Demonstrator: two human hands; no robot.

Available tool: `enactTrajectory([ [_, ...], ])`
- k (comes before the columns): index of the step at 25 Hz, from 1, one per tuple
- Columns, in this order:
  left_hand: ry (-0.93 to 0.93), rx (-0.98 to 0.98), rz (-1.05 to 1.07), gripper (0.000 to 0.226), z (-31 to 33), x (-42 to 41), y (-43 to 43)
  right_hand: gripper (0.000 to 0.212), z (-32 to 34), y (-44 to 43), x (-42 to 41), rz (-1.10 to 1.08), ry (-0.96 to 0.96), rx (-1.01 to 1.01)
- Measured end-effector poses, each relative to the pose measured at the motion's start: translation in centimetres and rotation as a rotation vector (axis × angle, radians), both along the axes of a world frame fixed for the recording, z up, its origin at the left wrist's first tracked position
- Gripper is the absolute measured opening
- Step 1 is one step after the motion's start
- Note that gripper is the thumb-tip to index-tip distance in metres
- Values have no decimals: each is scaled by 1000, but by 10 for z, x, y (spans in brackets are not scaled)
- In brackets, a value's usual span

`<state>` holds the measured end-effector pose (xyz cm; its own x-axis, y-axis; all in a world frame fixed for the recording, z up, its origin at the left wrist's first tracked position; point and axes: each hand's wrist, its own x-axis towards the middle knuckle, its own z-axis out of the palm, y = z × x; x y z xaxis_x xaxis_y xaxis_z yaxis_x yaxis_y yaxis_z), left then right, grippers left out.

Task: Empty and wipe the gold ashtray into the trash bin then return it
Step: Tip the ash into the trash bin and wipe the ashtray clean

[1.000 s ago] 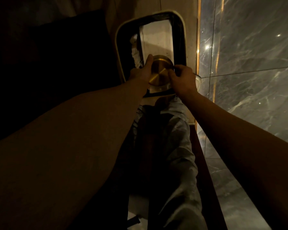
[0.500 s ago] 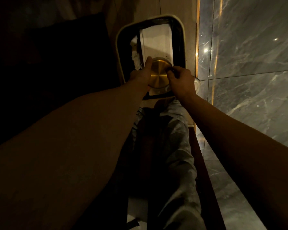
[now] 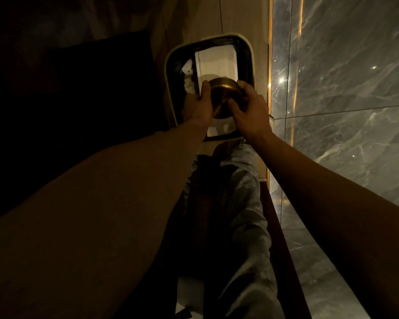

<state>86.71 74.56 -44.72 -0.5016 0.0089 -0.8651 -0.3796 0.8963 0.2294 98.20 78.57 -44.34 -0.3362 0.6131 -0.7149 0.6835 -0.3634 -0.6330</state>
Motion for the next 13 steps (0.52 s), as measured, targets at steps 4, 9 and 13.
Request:
enactTrajectory([
  [4, 133, 96, -314, 53, 14, 7, -10, 49, 2, 3, -1, 45, -29, 68],
  [9, 136, 222, -735, 103, 25, -3, -29, 38, 4, 9, -2, 80, -53, 68],
  [13, 161, 241, -887, 119, 26, -6, -29, 37, 4, 19, -3, 82, -72, -15],
])
